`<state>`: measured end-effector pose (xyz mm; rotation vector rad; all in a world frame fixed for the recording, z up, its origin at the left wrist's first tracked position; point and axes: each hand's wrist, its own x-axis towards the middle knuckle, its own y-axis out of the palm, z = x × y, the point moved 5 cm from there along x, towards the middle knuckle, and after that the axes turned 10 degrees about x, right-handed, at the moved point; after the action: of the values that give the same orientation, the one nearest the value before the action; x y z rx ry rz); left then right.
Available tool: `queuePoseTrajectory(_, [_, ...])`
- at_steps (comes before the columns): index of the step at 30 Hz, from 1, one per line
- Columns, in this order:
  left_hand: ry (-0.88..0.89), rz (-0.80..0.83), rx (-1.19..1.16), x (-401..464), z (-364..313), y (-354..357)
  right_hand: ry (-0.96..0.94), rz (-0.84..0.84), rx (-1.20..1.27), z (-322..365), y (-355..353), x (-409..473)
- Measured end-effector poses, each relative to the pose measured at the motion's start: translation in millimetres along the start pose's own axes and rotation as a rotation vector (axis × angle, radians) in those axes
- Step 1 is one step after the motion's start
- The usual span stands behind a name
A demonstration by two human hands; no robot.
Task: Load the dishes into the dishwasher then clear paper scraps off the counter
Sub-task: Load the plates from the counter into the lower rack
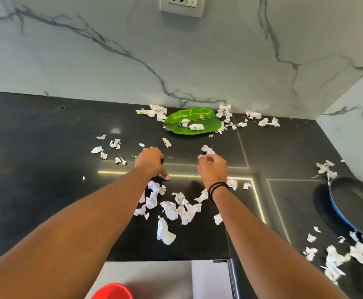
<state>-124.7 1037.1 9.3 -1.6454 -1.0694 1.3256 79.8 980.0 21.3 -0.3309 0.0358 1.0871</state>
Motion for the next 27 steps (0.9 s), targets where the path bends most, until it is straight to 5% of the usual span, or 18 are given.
queuePoseTrajectory(5, [-0.031, 0.022, 0.007, 9.0, -1.1, 0.9, 0.22, 0.08, 0.145, -43.3, 51.0, 64.4])
queuePoseTrajectory(15, [-0.018, 0.079, 0.109, 21.7, -5.7, 3.9, 0.549, 0.101, 0.611, -18.9, 136.9, 110.8])
queuePoseTrajectory(22, [-0.015, 0.102, 0.126, 27.5, -6.3, 6.5, 0.69, 0.221, 0.8, -6.1, 148.8, 124.7])
queuePoseTrajectory(27, [-0.01, 0.078, 0.115, 27.8, -5.0, 9.3, 0.598, 0.092, 0.665, -7.2, 143.5, 119.5])
